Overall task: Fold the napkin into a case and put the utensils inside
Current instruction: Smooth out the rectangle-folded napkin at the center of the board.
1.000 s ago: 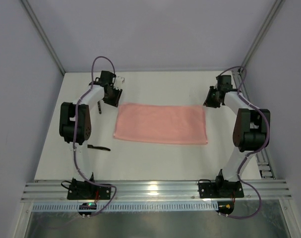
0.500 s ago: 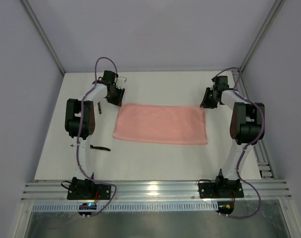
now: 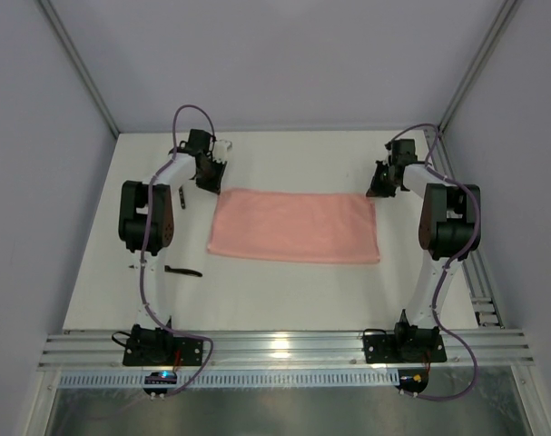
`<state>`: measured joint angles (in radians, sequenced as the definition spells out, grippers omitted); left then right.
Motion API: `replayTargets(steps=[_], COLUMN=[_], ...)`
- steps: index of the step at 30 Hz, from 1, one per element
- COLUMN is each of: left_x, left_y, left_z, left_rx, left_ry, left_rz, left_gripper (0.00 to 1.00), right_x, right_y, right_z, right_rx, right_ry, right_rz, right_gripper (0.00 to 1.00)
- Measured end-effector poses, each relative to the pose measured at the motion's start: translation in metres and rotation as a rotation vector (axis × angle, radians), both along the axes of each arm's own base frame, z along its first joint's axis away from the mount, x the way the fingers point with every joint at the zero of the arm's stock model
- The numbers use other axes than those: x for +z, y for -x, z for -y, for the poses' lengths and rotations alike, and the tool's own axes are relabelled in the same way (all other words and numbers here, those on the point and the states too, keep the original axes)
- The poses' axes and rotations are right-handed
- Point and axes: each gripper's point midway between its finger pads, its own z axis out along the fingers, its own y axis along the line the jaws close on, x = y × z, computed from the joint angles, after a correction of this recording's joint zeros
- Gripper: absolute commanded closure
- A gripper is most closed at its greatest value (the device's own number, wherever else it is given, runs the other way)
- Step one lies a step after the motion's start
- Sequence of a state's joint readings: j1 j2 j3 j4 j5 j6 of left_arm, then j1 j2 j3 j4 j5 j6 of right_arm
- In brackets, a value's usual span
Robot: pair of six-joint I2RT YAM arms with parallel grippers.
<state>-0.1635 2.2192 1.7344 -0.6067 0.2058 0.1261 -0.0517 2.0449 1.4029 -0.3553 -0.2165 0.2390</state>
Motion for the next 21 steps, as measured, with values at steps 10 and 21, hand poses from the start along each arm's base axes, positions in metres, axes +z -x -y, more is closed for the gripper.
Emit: replayTargets(steps=[10,21], left_x=[0.001,0.028], left_y=[0.0,0.003], left_z=[0.001,0.007], left_rx=[-0.002,-0.007], left_ry=[0.008,0.054], left_rz=[0.023,0.069], left_gripper=[1.0,1.0], right_x=[0.01,0.048], right_y=[0.007,0.02], right_z=[-0.002,-0.002], right_rx=[0.001,-0.002], right_ry=[-0.006,0.001], right_rz=[0.023,0.103], right_gripper=[0.96,0.96])
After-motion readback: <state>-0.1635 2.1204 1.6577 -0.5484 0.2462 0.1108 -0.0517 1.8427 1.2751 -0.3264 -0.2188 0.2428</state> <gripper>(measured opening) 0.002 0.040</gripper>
